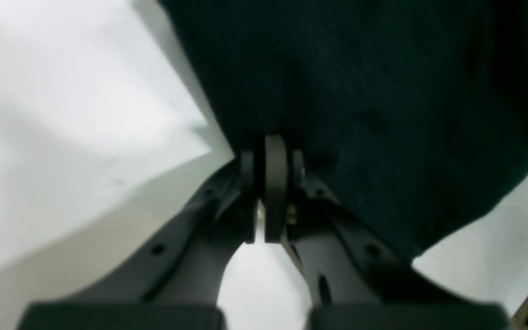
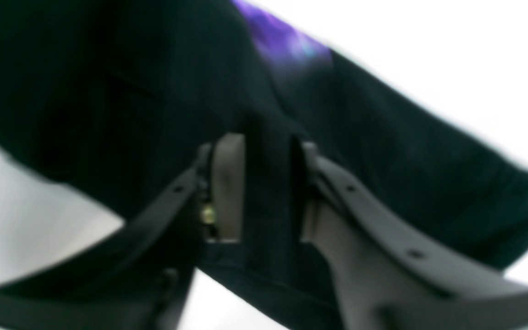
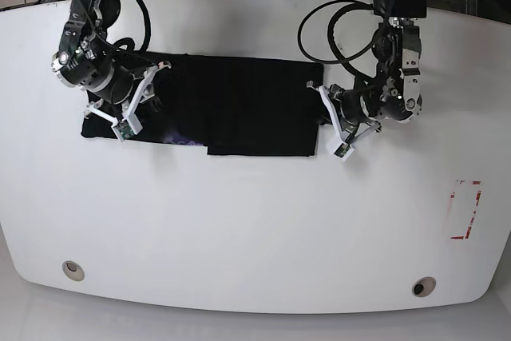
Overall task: Layout the t-shirt on the table in an organized manner, then fold the t-shirt properly
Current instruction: 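Release the left gripper and reposition the right gripper on the strip end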
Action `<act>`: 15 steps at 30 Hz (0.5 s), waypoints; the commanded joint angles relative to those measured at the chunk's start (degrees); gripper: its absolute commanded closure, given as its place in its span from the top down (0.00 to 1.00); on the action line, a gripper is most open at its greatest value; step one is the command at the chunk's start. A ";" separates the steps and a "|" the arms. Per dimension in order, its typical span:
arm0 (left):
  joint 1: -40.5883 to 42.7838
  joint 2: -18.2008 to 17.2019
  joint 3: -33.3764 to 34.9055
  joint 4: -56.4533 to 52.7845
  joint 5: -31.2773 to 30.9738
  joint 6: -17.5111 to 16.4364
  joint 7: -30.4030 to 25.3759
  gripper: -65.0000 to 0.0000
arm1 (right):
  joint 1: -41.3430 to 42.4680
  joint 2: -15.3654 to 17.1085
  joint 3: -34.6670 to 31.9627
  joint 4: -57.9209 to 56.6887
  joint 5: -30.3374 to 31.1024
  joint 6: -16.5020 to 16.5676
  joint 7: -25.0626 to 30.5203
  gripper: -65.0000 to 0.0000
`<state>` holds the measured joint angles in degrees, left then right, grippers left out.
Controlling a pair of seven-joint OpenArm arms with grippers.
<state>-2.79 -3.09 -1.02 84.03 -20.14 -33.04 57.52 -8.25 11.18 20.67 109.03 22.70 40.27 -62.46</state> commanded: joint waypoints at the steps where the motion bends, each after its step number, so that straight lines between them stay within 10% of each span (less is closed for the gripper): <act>1: -0.60 -0.20 0.09 -1.26 0.14 -0.06 -1.03 0.01 | 2.05 -0.15 3.20 3.27 0.03 -0.27 -2.55 0.49; 9: -0.69 -1.96 0.09 -5.22 0.14 -1.56 -1.47 0.01 | 8.03 -1.03 18.06 0.20 0.11 -0.27 -9.68 1.00; 15: -0.69 -2.23 0.09 -5.13 0.32 -4.46 -1.47 0.01 | 12.51 2.05 27.20 -10.00 0.11 -0.27 -12.93 1.00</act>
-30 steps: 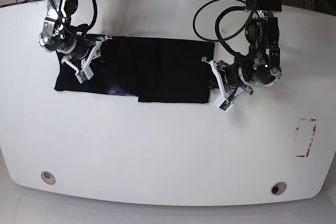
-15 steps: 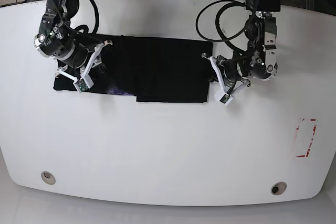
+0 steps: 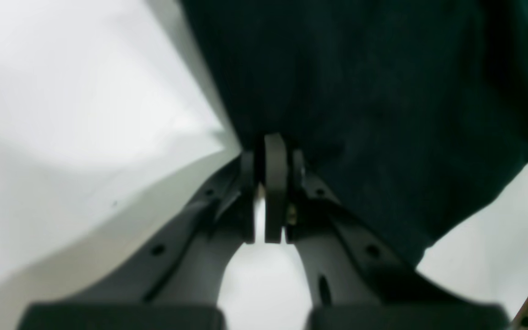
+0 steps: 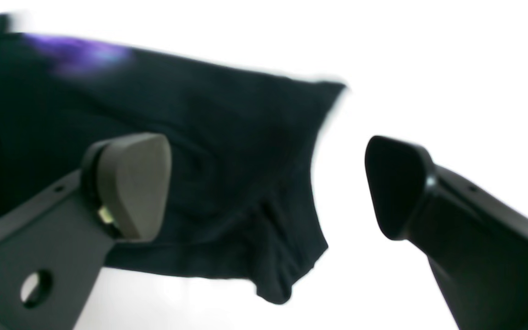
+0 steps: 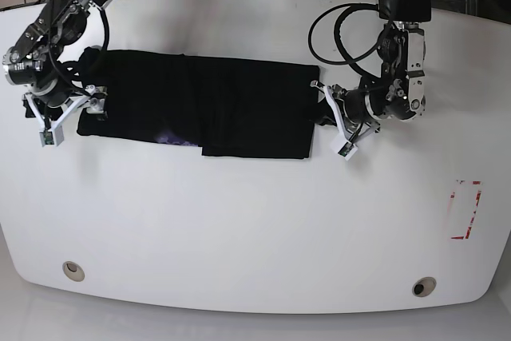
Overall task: Layout the t-shirt on the table in an organized manner, then fold the t-shirt properly
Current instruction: 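Release the left gripper and reposition the right gripper on the strip end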
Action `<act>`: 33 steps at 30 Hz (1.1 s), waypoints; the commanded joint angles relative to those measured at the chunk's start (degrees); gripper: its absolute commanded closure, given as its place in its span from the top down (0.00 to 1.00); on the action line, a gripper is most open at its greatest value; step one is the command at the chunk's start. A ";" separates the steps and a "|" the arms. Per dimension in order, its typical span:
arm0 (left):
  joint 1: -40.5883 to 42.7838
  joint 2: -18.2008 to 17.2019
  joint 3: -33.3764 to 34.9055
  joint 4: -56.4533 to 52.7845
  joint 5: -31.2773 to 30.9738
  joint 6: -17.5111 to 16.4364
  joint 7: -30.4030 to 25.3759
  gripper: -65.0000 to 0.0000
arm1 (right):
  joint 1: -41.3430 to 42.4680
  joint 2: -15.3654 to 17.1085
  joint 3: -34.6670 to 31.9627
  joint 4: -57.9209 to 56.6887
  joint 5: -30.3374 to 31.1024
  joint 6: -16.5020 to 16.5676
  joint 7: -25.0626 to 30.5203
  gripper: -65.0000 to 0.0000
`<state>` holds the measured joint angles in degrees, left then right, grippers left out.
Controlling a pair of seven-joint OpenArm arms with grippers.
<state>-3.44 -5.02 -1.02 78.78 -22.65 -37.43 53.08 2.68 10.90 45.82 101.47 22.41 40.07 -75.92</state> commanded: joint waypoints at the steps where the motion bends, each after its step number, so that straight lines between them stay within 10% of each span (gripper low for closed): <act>1: -0.03 -0.30 0.01 0.12 2.83 -0.06 2.96 0.01 | 2.11 2.95 3.28 -4.90 0.57 -0.07 0.45 1.00; 16: 0.06 -1.45 -0.08 0.21 2.83 -0.24 2.96 0.01 | 3.08 9.63 9.08 -30.66 16.57 -0.07 0.45 1.00; 33: 0.06 -1.53 -0.08 0.38 2.83 -0.24 2.96 0.01 | 1.94 4.88 4.33 -30.83 17.81 -0.07 0.54 1.00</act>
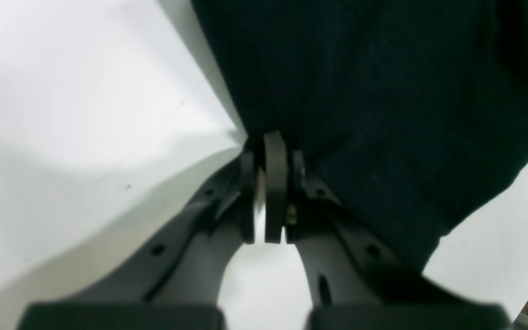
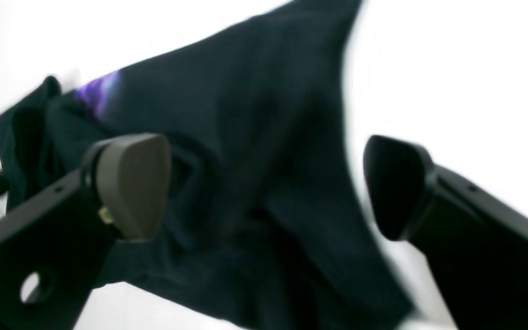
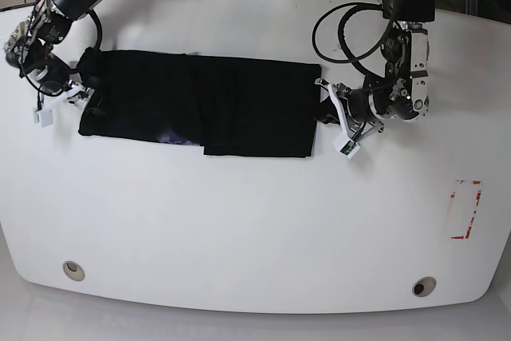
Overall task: Layout the t-shirt on the table in an organized manner, then fold the t-shirt properly
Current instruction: 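Release the left gripper and reposition the right gripper on the strip end, then fold the strip end held by the right gripper toward the left gripper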
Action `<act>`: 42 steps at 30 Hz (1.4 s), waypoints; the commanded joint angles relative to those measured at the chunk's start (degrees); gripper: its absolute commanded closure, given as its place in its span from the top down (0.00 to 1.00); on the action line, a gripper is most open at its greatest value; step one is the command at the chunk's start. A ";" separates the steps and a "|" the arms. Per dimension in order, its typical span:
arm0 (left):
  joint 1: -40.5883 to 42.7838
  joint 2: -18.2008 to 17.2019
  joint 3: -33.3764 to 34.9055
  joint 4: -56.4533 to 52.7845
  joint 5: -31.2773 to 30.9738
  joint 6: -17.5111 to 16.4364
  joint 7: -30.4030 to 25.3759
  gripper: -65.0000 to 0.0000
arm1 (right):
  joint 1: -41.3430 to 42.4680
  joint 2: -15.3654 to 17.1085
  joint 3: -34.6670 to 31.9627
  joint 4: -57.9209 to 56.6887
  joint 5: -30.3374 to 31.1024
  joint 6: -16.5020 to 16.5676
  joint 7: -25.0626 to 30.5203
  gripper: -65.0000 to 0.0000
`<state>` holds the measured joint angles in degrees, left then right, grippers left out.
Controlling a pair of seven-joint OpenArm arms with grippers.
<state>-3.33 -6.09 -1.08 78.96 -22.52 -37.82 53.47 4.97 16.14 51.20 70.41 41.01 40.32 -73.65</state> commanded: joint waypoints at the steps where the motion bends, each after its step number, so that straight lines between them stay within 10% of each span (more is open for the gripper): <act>1: -0.05 -0.46 -0.02 0.21 2.70 0.15 2.57 0.01 | -0.53 -0.62 -1.40 0.31 -0.79 -0.32 -1.65 1.00; 5: -0.05 -0.46 -0.02 0.21 2.70 0.15 2.57 0.01 | -1.06 -2.12 -2.10 0.31 -0.97 -0.32 0.20 1.00; 17: 0.04 -0.46 0.16 0.12 2.79 0.50 2.57 0.01 | -2.91 -1.86 -6.23 2.95 -0.97 -0.32 3.54 0.02; 42: -2.34 1.65 9.74 -0.15 2.79 8.42 1.69 0.02 | -7.30 -4.49 -23.38 42.60 -0.53 -0.32 3.19 0.00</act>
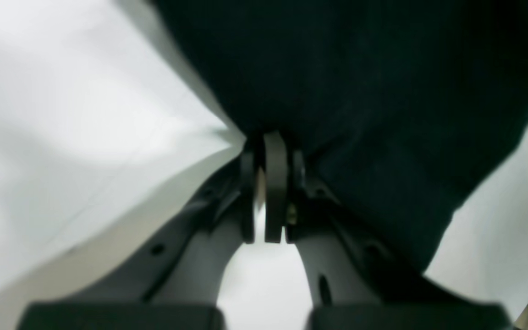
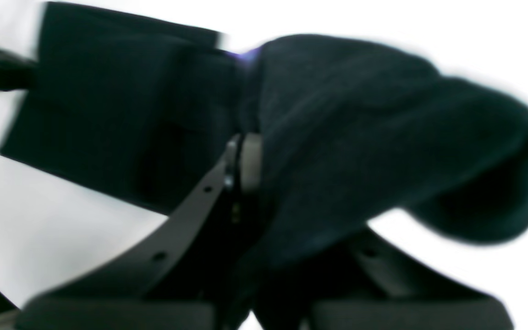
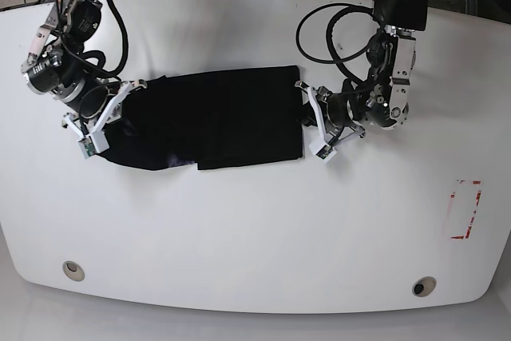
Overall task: Layout the t-shirt on the table in an organized manner, then fold the t-shirt properly
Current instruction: 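Fold the strip end held by the right gripper toward the left gripper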
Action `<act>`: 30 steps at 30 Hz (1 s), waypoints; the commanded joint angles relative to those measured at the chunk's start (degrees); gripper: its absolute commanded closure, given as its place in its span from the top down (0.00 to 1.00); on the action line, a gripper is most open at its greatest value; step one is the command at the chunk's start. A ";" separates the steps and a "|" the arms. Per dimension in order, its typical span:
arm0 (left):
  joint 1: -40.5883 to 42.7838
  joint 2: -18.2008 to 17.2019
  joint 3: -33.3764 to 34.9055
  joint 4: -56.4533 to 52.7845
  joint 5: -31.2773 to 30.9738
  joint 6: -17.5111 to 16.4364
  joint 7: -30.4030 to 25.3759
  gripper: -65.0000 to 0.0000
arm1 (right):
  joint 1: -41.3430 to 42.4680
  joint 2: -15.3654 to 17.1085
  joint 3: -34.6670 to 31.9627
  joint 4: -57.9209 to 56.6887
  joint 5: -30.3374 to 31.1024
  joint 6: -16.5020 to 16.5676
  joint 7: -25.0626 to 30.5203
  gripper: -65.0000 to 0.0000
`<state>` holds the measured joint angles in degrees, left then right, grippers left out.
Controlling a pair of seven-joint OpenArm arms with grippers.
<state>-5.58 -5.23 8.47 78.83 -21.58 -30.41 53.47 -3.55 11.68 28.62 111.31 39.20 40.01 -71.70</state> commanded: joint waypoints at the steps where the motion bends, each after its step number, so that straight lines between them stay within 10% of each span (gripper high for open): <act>1: -0.09 1.06 0.19 -0.01 1.85 1.71 1.25 0.02 | 1.84 -0.65 -1.68 1.79 1.28 -0.01 1.24 0.00; 30: -0.09 0.97 5.02 -0.01 1.85 3.38 0.20 0.02 | 8.08 -10.41 -15.83 -1.90 -5.84 -0.01 1.68 0.02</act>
<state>-5.54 -4.05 13.47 78.70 -21.50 -27.07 51.13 3.42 1.23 12.69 108.92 32.75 39.92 -71.57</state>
